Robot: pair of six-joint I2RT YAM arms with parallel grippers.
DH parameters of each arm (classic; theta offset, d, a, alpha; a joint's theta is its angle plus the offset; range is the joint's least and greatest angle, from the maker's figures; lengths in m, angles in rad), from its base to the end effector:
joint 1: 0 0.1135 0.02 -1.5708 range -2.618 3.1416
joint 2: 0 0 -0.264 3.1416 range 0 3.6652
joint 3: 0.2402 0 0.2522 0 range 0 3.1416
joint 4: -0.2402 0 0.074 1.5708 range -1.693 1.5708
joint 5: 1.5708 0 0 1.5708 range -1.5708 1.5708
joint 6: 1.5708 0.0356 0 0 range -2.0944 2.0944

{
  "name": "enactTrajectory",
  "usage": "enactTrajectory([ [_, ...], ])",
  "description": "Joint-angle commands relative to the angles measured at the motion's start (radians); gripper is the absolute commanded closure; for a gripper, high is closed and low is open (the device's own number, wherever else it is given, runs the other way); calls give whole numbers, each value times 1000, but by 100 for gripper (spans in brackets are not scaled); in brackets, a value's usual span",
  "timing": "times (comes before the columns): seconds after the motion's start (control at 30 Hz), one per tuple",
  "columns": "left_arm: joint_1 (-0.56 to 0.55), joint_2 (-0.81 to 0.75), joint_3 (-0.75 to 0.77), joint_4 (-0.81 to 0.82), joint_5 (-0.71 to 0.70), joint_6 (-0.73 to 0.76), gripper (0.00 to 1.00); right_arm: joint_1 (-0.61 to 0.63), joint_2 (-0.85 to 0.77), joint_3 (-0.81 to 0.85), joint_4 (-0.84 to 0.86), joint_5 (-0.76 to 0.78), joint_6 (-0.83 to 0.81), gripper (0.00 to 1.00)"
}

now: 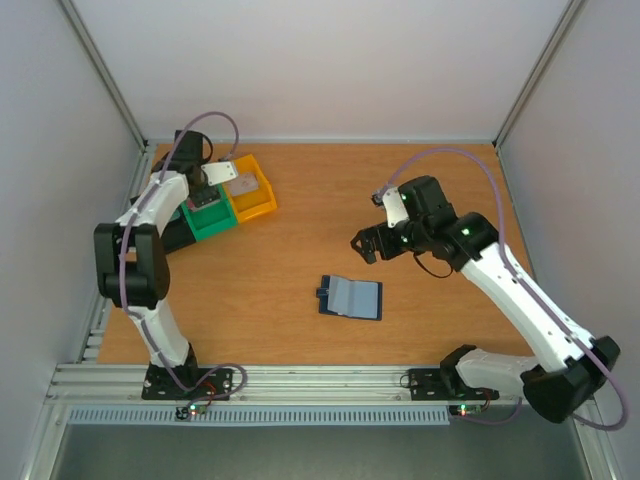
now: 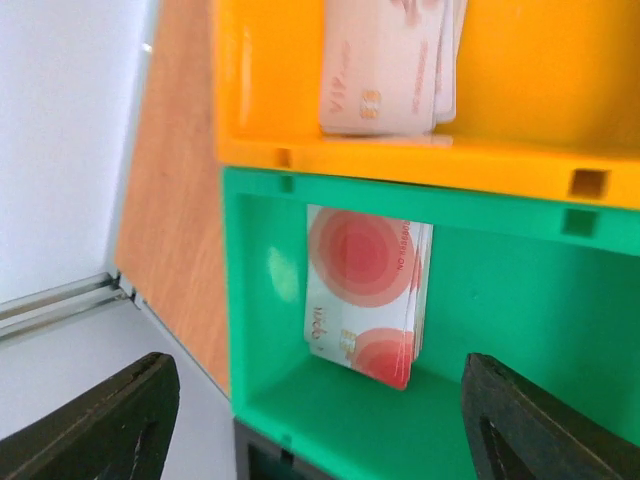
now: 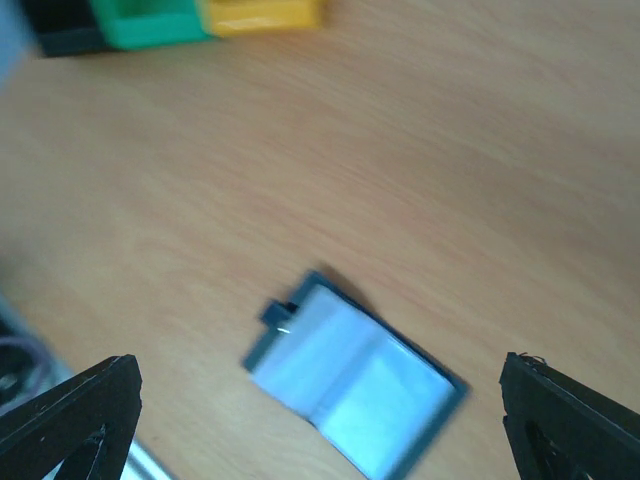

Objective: Take the credit cards out of the card holder

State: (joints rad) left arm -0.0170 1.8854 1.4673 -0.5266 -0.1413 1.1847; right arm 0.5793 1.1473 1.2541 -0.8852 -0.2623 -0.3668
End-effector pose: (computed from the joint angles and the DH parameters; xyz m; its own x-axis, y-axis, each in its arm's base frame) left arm 0.4140 -0.0020 0.2314 -0.3659 0.9235 -0.1150 0.7258 0.3605 0.5858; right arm 0.1839 0.1314 0.3638 -0.3035 -0.6124 -0.7300 -0.8485 0.5223 -0.0854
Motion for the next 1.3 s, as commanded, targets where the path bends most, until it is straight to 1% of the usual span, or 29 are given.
enactTrajectory([
  [0.0,5,-169,82,-163,136,-192,22,-61,116,-13,-196,254,216,2],
  [0.03,5,-200,100,-214,196,-248,21,-62,138,-32,-209,259,240,5],
  [0.07,5,-230,125,-314,251,-352,21,-63,155,-62,-210,259,260,9],
  [0.1,5,-256,144,-402,312,-411,21,-62,170,-88,-205,248,279,13],
  [0.17,-5,-309,146,-548,464,-557,21,-62,192,-136,-178,210,317,25],
  [0.23,-47,-348,100,-656,617,-660,21,-58,210,-188,-128,171,356,36],
  [0.27,-81,-363,64,-692,682,-720,19,-57,217,-216,-104,155,381,40],
  [0.33,-158,-385,-28,-707,785,-801,17,-49,234,-269,-45,118,432,46],
  [0.37,-198,-392,-81,-690,819,-844,15,-44,248,-296,-18,100,449,48],
  [0.4,-235,-395,-141,-662,848,-918,14,-36,263,-318,9,90,466,48],
  [0.47,-300,-386,-246,-592,914,-1025,8,-12,310,-346,43,98,496,50],
  [0.53,-359,-362,-350,-489,983,-1140,2,15,360,-353,70,106,514,53],
  [0.6,-406,-324,-411,-373,1024,-1250,1,40,404,-350,94,102,528,55],
  [0.63,-424,-308,-427,-327,1037,-1308,1,47,424,-347,101,102,533,56],
  [0.73,-477,-263,-467,-194,1043,-1407,1,58,464,-335,107,117,534,58],
  [0.87,-562,-166,-510,-3,1083,-1626,1,64,504,-319,85,154,520,61],
  [0.93,-595,-94,-497,19,1081,-1688,1,68,511,-314,89,151,511,63],
  [1.0,-602,-25,-473,27,1074,-1726,0,70,507,-311,96,140,498,64],
  [1.07,-605,16,-463,65,1097,-1764,1,71,491,-311,103,129,487,66],
  [1.1,-608,16,-466,93,1097,-1798,1,70,483,-312,106,124,479,67],
  [1.2,-621,-11,-484,152,1055,-1821,1,71,464,-311,107,111,453,67],
  [1.27,-624,-10,-485,168,1053,-1835,5,70,459,-308,112,94,433,67],
])
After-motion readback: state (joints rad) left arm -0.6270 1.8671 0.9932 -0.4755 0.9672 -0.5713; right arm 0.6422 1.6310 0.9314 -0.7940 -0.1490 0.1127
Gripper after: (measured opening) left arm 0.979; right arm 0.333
